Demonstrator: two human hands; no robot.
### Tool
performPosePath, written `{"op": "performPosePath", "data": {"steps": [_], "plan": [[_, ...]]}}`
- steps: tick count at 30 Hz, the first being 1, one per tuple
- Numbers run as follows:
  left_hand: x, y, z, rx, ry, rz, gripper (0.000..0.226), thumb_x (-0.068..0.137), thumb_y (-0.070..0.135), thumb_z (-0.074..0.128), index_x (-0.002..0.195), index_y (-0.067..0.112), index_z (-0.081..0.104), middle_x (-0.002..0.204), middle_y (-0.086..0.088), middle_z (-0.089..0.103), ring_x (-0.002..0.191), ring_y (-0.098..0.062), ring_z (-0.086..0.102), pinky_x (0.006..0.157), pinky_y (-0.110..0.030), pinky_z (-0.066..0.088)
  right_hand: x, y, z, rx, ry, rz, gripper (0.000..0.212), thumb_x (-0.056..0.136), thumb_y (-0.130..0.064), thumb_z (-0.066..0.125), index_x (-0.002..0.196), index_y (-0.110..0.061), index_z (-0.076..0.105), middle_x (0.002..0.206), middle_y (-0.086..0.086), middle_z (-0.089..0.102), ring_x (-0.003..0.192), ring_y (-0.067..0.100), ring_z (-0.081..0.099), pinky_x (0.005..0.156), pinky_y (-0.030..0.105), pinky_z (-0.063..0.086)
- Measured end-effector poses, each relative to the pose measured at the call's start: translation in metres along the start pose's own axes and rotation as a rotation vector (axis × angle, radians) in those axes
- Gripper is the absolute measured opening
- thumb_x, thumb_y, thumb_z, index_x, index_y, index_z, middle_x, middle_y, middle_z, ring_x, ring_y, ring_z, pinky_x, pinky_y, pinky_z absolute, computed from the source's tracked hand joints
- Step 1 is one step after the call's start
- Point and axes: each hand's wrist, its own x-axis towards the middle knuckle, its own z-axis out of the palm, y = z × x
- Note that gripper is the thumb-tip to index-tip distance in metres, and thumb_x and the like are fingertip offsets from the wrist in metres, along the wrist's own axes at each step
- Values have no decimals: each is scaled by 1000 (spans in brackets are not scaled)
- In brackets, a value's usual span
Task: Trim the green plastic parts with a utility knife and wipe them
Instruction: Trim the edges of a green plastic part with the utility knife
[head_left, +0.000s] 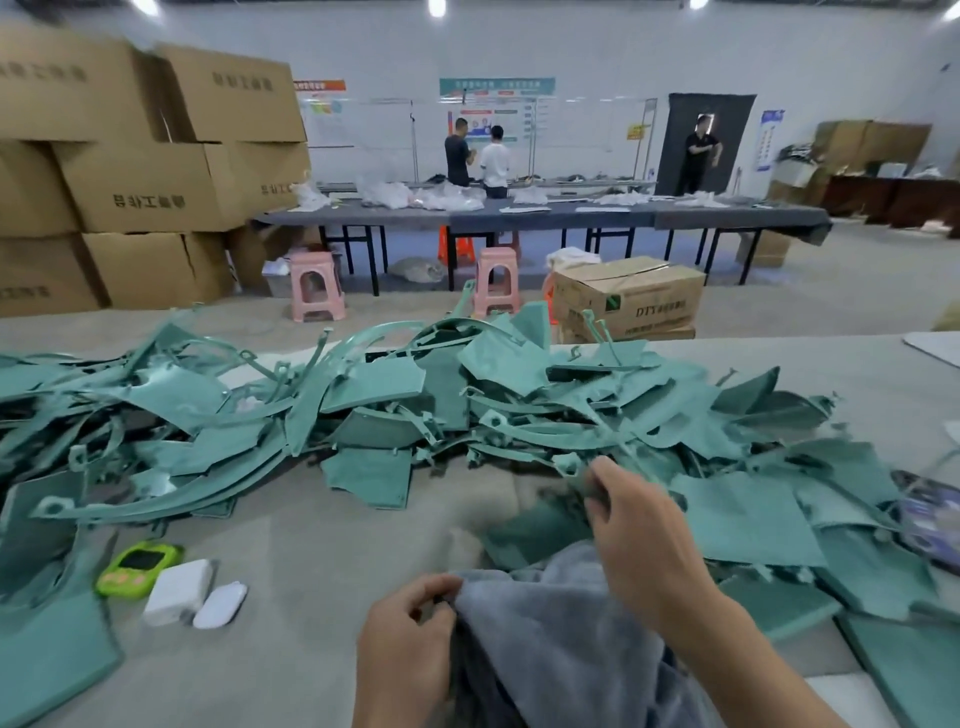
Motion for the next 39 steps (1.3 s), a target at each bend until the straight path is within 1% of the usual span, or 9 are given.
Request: {"op": "performPosePath", "data": {"steps": [7, 11, 14, 19, 23, 26, 31, 34, 39], "plan": [[-10, 34, 20, 127, -123, 305, 37, 81, 26, 78, 96, 60, 72, 103, 31, 72, 96, 14, 64, 81, -1, 44, 20, -15, -47, 618, 122, 62, 31, 96, -6, 62, 77, -25, 47, 62, -7, 50, 56, 9, 46, 52, 20, 41], [-21, 45, 45, 308, -337, 390, 42, 85, 40, 70, 126, 44, 66, 125, 26, 62, 115, 6, 57, 94, -6, 42, 38, -40, -50, 293, -500, -114, 32, 96, -9, 56, 75, -30, 45, 72, -8, 55, 63, 10, 46, 62, 28, 43], [-20, 53, 46, 358, -210, 373, 16, 84, 34, 72, 100, 35, 69, 108, 16, 65, 106, -12, 63, 89, -26, 50, 45, -53, -41, -51, -904, -201, 20, 98, -15, 56, 83, -29, 59, 90, 0, 69, 82, 21, 65, 77, 40, 56], [-13, 53, 11, 117, -83, 403, 45, 79, 19, 82, 110, 50, 70, 124, 34, 61, 113, 23, 51, 87, 0, 40, 54, -72, -23, 760, 150, 100, 30, 101, -10, 54, 82, -28, 68, 81, -8, 73, 81, 14, 70, 75, 31, 55], [-8, 53, -11, 52, -103, 418, 63, 81, 29, 83, 132, 54, 57, 118, 51, 55, 111, 32, 45, 86, 6, 34, 67, -106, -23, 1098, -19, -45, 25, 100, -3, 53, 90, -18, 71, 84, -4, 74, 84, 9, 70, 83, 24, 55], [-5, 56, -18, -43, -151, 364, 81, 82, 29, 84, 149, 48, 43, 139, 39, 52, 129, 19, 45, 108, -15, 39, 80, -136, -26, 1434, -93, -96, 22, 100, -4, 50, 94, -12, 69, 77, -1, 70, 77, 11, 66, 79, 23, 53], [2, 48, -41, -47, -72, 330, 72, 84, 30, 82, 140, 56, 45, 135, 32, 57, 118, 17, 53, 105, -20, 42, 95, -135, -21, 2125, -75, 292, 21, 106, -14, 43, 97, -7, 61, 75, 4, 61, 68, 14, 57, 80, 30, 49], [1, 43, -58, -131, -272, 314, 64, 77, 28, 83, 129, 53, 56, 126, 34, 63, 118, 11, 59, 108, -30, 49, 96, -122, -11, 2292, 19, 475, 20, 107, -19, 45, 99, -9, 59, 72, 3, 59, 63, 14, 54, 78, 29, 48], [-10, 28, -87, 124, -399, 570, 100, 64, 28, 69, 150, 59, 30, 157, 38, 28, 146, 12, 26, 117, -26, 32, 93, -109, 6, 2424, 185, 752, 13, 104, -14, 50, 98, -7, 59, 69, 5, 58, 56, 16, 51, 69, 31, 50]]}}
